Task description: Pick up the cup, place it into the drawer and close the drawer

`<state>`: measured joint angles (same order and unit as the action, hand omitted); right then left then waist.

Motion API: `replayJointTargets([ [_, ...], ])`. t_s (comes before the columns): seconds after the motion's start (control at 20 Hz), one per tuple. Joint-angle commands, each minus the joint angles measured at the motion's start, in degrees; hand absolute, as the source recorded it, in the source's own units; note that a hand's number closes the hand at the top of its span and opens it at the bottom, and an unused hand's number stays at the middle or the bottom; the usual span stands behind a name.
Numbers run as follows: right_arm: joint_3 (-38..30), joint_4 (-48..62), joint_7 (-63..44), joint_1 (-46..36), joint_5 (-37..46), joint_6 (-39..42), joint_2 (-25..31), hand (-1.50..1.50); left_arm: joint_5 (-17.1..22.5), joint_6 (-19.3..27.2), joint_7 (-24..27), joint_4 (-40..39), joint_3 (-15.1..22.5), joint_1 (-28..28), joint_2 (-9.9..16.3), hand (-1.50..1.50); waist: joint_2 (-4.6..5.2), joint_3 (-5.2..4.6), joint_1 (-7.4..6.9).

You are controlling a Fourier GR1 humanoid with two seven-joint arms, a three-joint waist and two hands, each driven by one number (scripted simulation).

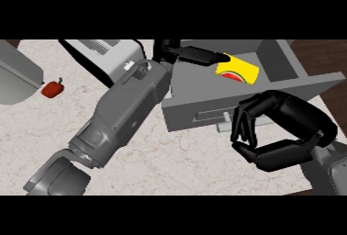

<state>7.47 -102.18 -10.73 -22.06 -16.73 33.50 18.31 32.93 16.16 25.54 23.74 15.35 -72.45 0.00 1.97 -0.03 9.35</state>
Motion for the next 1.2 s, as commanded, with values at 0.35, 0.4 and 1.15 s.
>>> replayJointTargets([
  [0.35,8.8,2.2,4.4,5.9,29.2,-5.1,3.5,-1.50,5.0,0.7,4.6,-0.7,-1.0,1.9,0.0,-1.50,-1.20,0.09,-6.91],
  [0.4,7.2,4.8,6.4,6.4,30.1,-5.3,4.9,-1.50,5.0,-0.8,7.4,-0.3,-1.3,4.6,0.0,-1.50,-1.25,0.09,-7.62],
  [1.15,9.5,54.4,26.5,-9.4,46.5,-20.0,-1.7,1.50,4.5,-6.3,7.6,10.8,-1.6,17.8,4.4,-1.50,-1.18,0.22,-14.46],
])
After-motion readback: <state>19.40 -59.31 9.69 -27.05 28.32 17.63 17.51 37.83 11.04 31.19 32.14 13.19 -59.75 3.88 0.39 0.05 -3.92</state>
